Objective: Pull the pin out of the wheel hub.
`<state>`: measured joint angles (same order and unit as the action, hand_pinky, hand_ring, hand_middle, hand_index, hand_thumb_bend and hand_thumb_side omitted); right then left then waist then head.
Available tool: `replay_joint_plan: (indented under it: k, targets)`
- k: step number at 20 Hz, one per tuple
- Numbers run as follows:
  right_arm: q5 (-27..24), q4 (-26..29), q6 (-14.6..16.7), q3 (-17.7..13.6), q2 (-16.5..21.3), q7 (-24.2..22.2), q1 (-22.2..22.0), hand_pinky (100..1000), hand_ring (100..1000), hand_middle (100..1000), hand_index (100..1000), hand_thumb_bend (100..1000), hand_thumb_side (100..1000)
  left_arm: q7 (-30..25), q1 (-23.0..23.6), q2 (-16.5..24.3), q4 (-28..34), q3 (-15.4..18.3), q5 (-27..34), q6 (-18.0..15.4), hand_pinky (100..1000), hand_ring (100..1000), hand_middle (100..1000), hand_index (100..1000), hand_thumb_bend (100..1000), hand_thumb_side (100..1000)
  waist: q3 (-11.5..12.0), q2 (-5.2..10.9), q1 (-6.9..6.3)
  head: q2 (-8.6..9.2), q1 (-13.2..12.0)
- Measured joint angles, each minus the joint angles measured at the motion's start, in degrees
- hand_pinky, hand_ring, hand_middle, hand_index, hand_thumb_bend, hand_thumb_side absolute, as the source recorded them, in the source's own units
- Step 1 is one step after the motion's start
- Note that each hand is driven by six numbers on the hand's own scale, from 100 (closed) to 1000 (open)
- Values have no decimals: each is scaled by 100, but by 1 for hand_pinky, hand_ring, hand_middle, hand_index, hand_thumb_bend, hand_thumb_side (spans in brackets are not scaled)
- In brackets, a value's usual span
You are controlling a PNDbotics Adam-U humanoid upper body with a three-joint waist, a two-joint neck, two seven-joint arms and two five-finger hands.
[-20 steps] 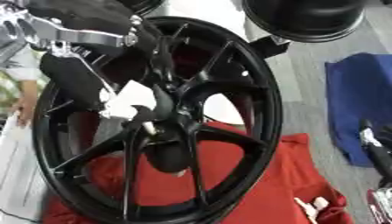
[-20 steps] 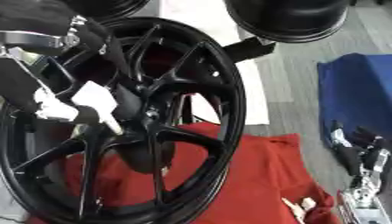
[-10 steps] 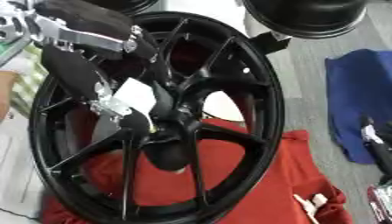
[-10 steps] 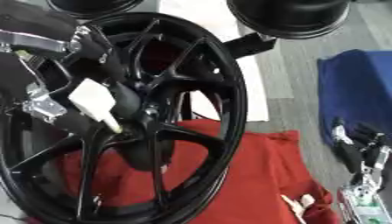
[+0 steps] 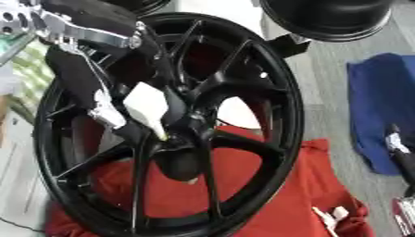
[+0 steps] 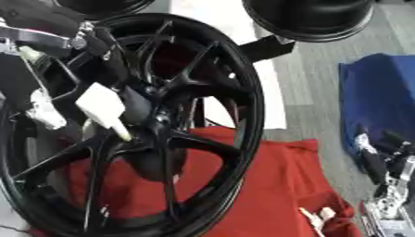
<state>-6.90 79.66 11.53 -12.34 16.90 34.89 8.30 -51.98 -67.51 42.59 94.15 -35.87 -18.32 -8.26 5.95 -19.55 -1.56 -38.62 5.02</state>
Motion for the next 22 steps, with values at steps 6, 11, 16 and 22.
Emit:
replay_joint_plan:
  k: [6,11,16,22]
  targets:
    - [0,0,-8,0,0,8,1,564,630,596,664,534,296,-3,39,-43,-89,18,-144,-111,811,761,738,833,647,520,1,0,24,1,-16]
    - [-1,1,-9,0,-1,9,2,564,630,595,664,534,297,-4,61,-86,-90,49,-83,-106,786,744,713,824,585,509,1,0,28,2,-17]
    - [-4,1,-9,0,-2,9,5,563,630,595,664,535,296,-5,107,-130,-88,59,58,-37,763,724,682,808,539,486,-1,-2,32,2,-21]
    - [-10,1,-9,0,-5,9,7,563,631,595,664,536,296,-8,146,-159,-122,63,64,38,746,704,655,791,521,402,-3,-12,51,2,-33]
